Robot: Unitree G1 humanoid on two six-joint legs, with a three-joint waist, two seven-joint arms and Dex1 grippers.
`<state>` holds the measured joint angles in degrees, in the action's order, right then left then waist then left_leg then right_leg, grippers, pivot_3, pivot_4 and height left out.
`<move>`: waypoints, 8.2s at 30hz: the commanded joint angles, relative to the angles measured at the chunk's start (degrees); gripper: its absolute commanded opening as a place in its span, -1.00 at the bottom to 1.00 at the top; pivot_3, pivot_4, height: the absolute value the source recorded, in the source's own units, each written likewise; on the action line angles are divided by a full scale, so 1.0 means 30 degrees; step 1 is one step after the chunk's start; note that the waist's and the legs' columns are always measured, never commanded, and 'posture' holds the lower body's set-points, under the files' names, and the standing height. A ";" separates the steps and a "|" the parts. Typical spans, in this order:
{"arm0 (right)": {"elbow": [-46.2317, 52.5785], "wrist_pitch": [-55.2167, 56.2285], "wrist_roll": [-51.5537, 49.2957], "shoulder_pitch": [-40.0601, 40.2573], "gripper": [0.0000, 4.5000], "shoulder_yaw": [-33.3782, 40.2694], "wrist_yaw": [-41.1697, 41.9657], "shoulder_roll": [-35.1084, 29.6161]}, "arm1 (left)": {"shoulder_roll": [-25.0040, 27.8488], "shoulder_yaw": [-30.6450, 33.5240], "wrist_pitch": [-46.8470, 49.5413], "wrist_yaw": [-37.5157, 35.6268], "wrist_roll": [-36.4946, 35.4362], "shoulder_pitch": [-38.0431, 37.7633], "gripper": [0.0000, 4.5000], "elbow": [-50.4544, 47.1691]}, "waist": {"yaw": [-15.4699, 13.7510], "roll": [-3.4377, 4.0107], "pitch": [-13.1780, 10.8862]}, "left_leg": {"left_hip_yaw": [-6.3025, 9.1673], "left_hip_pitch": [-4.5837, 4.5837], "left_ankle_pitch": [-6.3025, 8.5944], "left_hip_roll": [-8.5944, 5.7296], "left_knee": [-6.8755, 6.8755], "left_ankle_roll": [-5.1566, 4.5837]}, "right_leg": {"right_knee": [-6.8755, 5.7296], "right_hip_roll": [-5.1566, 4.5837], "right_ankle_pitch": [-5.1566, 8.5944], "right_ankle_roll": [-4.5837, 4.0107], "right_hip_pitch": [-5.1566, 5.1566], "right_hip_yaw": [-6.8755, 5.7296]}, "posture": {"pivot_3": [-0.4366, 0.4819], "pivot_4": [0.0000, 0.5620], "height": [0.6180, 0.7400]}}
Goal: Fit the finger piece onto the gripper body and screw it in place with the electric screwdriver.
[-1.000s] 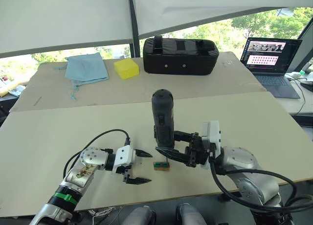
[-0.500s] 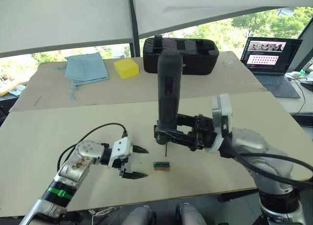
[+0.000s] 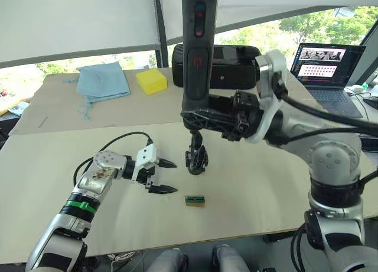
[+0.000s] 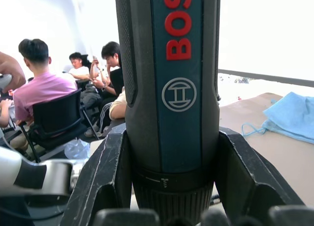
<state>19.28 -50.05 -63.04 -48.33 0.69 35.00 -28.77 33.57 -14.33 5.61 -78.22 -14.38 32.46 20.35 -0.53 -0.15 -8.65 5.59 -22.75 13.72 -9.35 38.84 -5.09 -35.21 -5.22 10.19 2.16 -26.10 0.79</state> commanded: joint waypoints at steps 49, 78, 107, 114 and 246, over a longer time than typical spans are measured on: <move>-0.1794 0.2378 0.8256 0.0068 -0.15 -0.1805 0.3102 0.2248 | -0.3413 0.0854 -0.5272 0.0466 0.2528 0.3562 1.00 0.6499 | 0.0420 -0.0002 0.0002 | 0.0007 -0.0137 -0.0007 -0.0024 0.0069 -0.0011 | -0.0223 -0.0015 -0.0007 -0.0008 -0.0128 -0.0019 | -0.05 -0.47 1.00; -0.2007 0.3386 0.9486 0.0456 -0.15 -0.2069 0.3758 0.2561 | -0.3471 0.0892 -0.4817 0.0433 0.2491 0.3639 1.00 0.6329 | 0.0432 -0.0003 0.0002 | 0.0009 -0.0136 -0.0008 -0.0031 0.0079 -0.0013 | -0.0236 -0.0015 -0.0007 -0.0008 -0.0128 -0.0019 | -0.05 -0.47 1.00; -0.1279 0.2350 0.8618 -0.0140 -0.15 -0.1661 0.3591 0.2643 | -0.3488 0.0914 -0.4981 0.0384 0.2537 0.3712 1.00 0.6393 | 0.0426 -0.0003 0.0002 | 0.0009 -0.0137 -0.0008 -0.0031 0.0086 -0.0014 | -0.0249 -0.0018 -0.0007 -0.0008 -0.0132 -0.0020 | -0.05 -0.47 1.00; -0.1363 0.2554 0.8751 0.0085 -0.15 -0.1755 0.3704 0.2746 | -0.3517 0.0937 -0.4955 0.0391 0.2502 0.3735 1.00 0.6379 | 0.0426 -0.0002 0.0002 | 0.0009 -0.0137 -0.0008 -0.0031 0.0088 -0.0013 | -0.0252 -0.0017 -0.0007 -0.0008 -0.0132 -0.0020 | -0.05 -0.47 1.00; -0.1828 0.3642 1.0005 0.0859 -0.15 -0.2124 0.4160 0.2984 | -0.3455 0.1036 -0.4908 0.0427 0.2406 0.3532 1.00 0.6060 | 0.0433 -0.0003 0.0003 | 0.0010 -0.0138 -0.0009 -0.0032 0.0105 -0.0014 | -0.0265 -0.0016 -0.0007 -0.0008 -0.0133 -0.0021 | -0.05 -0.47 1.00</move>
<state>11.82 -41.89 -32.73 -45.46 -6.71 46.91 -19.79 22.82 -12.31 -8.80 -77.05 -6.73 42.78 40.44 0.77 -0.16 -8.64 5.62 -23.16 13.70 -9.45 39.16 -5.13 -36.00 -5.26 10.17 2.13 -26.50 0.72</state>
